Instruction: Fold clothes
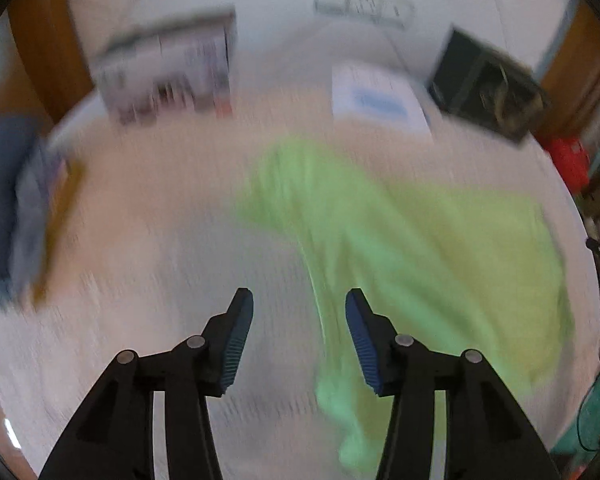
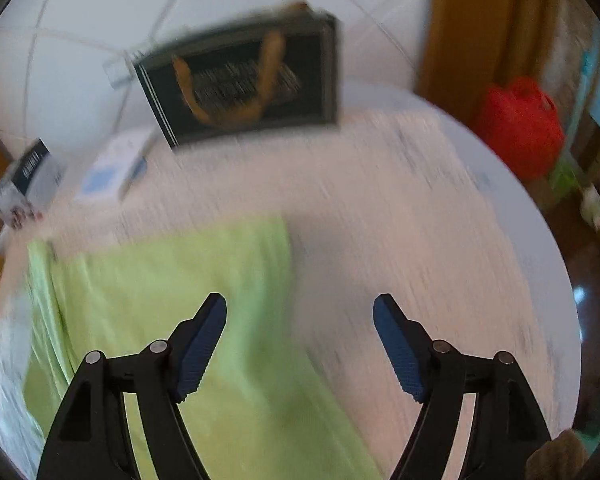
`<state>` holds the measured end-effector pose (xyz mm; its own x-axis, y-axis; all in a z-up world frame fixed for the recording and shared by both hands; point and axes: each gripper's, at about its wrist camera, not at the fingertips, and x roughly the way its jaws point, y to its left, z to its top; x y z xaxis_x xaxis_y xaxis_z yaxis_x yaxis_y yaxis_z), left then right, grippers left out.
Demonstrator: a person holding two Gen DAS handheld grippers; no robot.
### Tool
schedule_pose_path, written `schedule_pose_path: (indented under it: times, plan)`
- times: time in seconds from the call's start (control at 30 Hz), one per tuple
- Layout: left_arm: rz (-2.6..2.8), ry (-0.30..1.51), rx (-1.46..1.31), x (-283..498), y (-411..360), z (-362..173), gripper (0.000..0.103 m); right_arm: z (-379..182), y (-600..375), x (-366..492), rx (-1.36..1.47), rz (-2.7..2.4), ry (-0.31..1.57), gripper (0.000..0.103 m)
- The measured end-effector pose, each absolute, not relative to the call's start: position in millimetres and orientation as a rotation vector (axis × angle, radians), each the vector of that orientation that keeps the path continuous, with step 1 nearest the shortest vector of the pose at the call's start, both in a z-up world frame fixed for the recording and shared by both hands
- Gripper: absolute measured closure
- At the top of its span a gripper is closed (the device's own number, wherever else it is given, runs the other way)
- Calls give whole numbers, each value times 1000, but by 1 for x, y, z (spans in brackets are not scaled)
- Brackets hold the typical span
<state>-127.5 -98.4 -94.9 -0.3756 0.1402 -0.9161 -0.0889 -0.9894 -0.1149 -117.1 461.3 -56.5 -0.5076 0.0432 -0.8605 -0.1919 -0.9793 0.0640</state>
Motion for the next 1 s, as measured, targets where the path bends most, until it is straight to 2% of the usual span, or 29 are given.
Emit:
schedule_pose_path:
  times: [0.1,0.17,0.3,0.37,0.47,0.57,0.6,0.63,0.67,0.7,0.73,0.77,0.8,0.83,0.87,1.0]
  plan:
    - [2408,-82,-1723,-83,-93,-122,54,-77,478,-66,-1519,2511,303,25]
    - [2357,-109,-1747,-63,-91,-138,54,-89,489,-38,-1536,2448,344,12]
    - [2303,-156,-1763,-37,-80,-157,54,-103,503,3,-1562,2390,406,12]
    - [2275,-149,-1779,-28,-69,-165,54,-106,509,20,-1569,2380,425,1]
    - [2277,-51,-1767,-20,-48,-174,48,-111,512,25,-1585,2396,435,0]
    - [2348,92,-1750,-15,-26,-177,48,-120,507,21,-1594,2419,396,0]
    - [2364,112,-1760,-14,-21,-177,58,-124,504,17,-1602,2430,382,0]
    - [2365,115,-1756,-12,-17,-176,88,-128,500,13,-1619,2436,370,0]
    - [2361,107,-1756,-10,-14,-175,95,-133,494,8,-1649,2442,356,0]
    - [2352,88,-1764,-8,-13,-175,95,-140,486,4,-1689,2432,326,0]
    - [2354,96,-1768,-6,-13,-174,95,-145,480,1,-1719,2412,290,8]
    - [2360,98,-1768,-3,-14,-172,95,-149,472,-1,-1736,2400,250,49]
    - [2374,87,-1758,0,-19,-167,96,-149,466,-3,-1730,2389,201,56]
    - [2389,77,-1748,4,-23,-161,96,-148,460,-4,-1725,2379,154,75]
    - [2406,69,-1737,7,-28,-155,96,-147,455,-7,-1749,2388,161,98]
    - [2493,46,-1675,24,-59,-115,96,-117,444,-4,-1680,2458,108,98]
